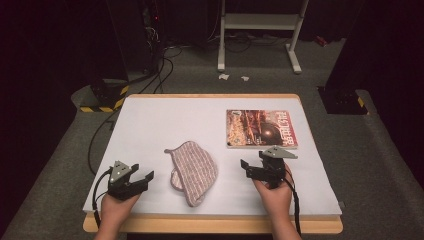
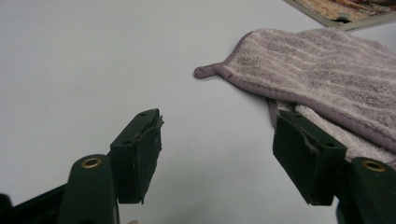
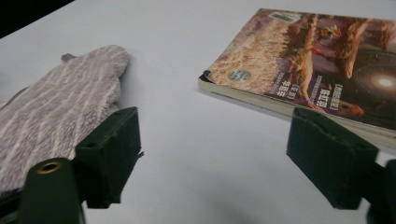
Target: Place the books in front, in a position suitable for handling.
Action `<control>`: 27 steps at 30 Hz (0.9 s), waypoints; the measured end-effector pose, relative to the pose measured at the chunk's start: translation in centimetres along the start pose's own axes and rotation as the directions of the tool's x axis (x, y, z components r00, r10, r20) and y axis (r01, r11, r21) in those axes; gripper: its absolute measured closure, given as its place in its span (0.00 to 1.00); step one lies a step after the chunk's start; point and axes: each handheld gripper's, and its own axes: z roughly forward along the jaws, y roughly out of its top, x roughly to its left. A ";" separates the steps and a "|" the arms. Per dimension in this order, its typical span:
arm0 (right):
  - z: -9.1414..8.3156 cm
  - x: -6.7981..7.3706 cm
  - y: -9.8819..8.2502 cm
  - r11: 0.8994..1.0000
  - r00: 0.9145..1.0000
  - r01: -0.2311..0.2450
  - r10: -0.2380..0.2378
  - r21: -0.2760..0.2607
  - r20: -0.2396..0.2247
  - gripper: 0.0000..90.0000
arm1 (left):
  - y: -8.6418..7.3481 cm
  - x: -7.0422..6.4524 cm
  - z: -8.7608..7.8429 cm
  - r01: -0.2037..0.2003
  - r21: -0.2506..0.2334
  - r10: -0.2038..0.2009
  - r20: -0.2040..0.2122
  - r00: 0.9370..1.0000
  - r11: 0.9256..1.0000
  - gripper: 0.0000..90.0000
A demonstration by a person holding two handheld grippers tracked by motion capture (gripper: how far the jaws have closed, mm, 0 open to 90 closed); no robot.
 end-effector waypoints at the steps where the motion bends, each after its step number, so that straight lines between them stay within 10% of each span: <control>1: -0.1 0.0 -0.1 0.999 1.000 0.024 -0.024 -0.022 0.001 0.21 | 0.0 -0.1 0.1 -0.002 0.006 0.002 0.004 1.000 1.000 0.36; 4: 0.1 0.3 -0.4 0.999 0.996 0.042 -0.040 -0.019 0.080 0.21 | -0.1 -0.2 0.6 -0.009 0.021 0.009 0.017 1.000 1.000 0.37; 21: -0.3 -0.9 -1.8 0.998 0.994 0.060 -0.056 -0.033 0.090 0.28 | 0.1 -1.8 2.4 -0.036 0.040 0.032 0.114 0.993 0.999 0.31; 27: -0.8 -0.3 -2.6 0.991 0.989 0.115 -0.108 -0.069 0.099 0.26 | 1.1 -5.4 2.5 -0.115 0.060 0.101 0.196 0.975 0.992 0.29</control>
